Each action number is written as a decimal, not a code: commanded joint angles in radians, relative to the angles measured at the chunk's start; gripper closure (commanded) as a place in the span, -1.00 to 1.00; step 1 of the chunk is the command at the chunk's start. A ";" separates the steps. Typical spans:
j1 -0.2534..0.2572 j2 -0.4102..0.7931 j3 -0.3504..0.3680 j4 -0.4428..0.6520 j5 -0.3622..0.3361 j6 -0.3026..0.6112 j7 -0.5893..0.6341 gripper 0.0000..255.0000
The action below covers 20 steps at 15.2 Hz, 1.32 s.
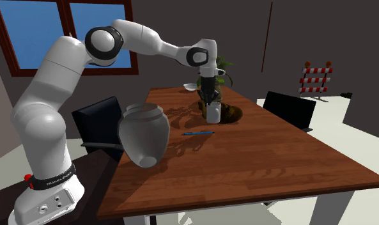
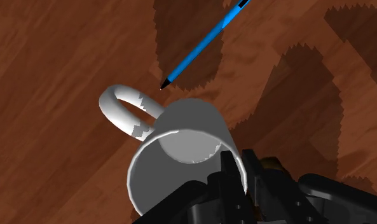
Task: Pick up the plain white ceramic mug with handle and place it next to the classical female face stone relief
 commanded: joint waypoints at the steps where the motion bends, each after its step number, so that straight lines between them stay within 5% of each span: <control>1: 0.000 0.007 0.002 -0.017 0.004 0.024 -0.004 1.00; 14: 0.002 0.024 0.008 -0.062 0.014 0.083 -0.014 1.00; 15: 0.002 0.024 0.008 -0.062 0.014 0.083 -0.014 -1.00; 20: 0.002 0.024 0.008 -0.062 0.014 0.083 -0.014 -1.00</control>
